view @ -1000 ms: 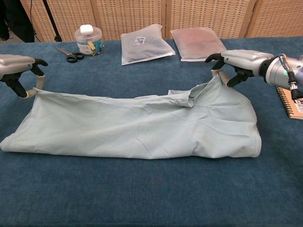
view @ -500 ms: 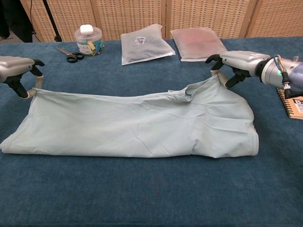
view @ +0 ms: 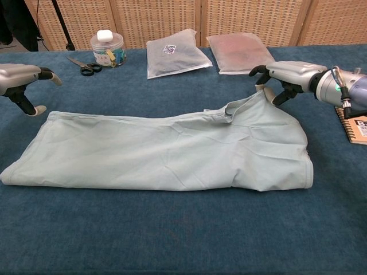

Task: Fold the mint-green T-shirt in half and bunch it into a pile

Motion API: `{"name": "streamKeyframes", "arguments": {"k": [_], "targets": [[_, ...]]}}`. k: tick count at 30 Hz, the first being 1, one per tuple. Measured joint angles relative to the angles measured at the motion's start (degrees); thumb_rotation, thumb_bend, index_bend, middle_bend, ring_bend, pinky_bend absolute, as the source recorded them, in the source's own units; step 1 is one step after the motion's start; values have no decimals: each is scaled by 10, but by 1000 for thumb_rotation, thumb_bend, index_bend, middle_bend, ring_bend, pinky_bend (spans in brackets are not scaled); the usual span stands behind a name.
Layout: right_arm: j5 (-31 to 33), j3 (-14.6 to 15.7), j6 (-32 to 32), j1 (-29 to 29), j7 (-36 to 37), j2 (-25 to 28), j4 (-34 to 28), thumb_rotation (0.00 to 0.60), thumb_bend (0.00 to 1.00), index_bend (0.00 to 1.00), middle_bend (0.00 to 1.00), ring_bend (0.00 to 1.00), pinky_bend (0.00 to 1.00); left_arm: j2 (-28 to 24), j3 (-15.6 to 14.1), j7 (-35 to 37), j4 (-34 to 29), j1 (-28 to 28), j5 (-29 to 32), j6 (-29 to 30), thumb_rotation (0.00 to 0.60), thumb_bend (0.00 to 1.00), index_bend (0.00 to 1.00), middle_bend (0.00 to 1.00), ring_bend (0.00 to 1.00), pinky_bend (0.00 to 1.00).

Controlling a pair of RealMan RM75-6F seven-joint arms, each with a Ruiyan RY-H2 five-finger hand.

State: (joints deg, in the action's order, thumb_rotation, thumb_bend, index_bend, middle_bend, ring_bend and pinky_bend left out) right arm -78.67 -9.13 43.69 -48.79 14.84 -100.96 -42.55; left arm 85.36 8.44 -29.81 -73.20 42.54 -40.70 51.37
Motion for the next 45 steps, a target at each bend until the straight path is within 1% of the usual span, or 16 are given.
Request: {"name": "streamKeyframes", "arguments": {"k": [1,2,3,4,5,6,9,12,20,23,26,31,34,36,39,45], "targets": [[1,0,0,0,-1,0,1,600,775,609,78,0,0,-3,1,5,-2,-2,-5,1,600,432,0,0,0,0],[2,-1,-2,0,-3,-1,2,600,760,520,53,0,0,-5,1,9,-4,-3,-8,3,600,432,0,0,0,0],[5,-1,-5,0,-8,-2,4,600,693,351,27,0,0,-8,2,13,-7,-5,-12,6,600,432,0,0,0,0],[9,-3,-9,0,-14,-3,6,600,624,227,13,0,0,-13,2,17,-12,-8,-18,10,600,433,0,0,0,0],[14,-4,-13,0,-21,-4,6,600,487,80,1,0,1,-16,3,21,-16,-10,-22,12,600,434,0,0,0,0],[22,-7,-18,0,-31,-4,7,600,360,6,0,0,1,-20,3,25,-20,-12,-26,14,600,434,0,0,0,0],[48,-20,-24,1,-58,-7,3,600,189,0,0,0,0,-28,3,33,-29,-16,-34,16,600,434,0,0,0,0],[71,-37,-13,6,-82,-10,-4,600,111,0,0,0,1,-32,3,37,-32,-19,-39,18,600,435,0,0,0,0],[86,-60,47,18,-111,-10,-27,600,105,0,0,0,1,-41,3,48,-42,-24,-50,20,600,436,0,0,0,0],[85,-66,71,26,-111,3,-55,600,105,0,0,0,1,-47,0,54,-47,-29,-58,22,600,435,0,0,0,0],[76,-64,96,45,-108,36,-106,600,105,0,0,0,0,-53,-5,60,-49,-32,-63,15,600,436,0,0,0,0],[45,-45,161,99,-99,126,-235,600,102,0,0,0,0,-57,-12,74,-45,-36,-78,2,600,437,0,0,0,0],[16,-26,216,139,-94,180,-297,600,62,0,0,0,0,-59,-14,78,-46,-37,-82,-2,600,438,0,0,0,0],[-11,-10,262,167,-94,201,-318,600,50,0,0,0,0,-59,-15,79,-46,-38,-84,-3,600,438,0,0,0,0],[-48,12,332,206,-99,215,-330,600,39,0,0,0,0,-55,-16,79,-46,-38,-86,-2,600,439,0,0,0,0],[-115,58,456,285,-114,222,-333,600,28,0,0,0,0,-42,-16,79,-31,-39,-89,2,600,451,0,0,0,0]]}}
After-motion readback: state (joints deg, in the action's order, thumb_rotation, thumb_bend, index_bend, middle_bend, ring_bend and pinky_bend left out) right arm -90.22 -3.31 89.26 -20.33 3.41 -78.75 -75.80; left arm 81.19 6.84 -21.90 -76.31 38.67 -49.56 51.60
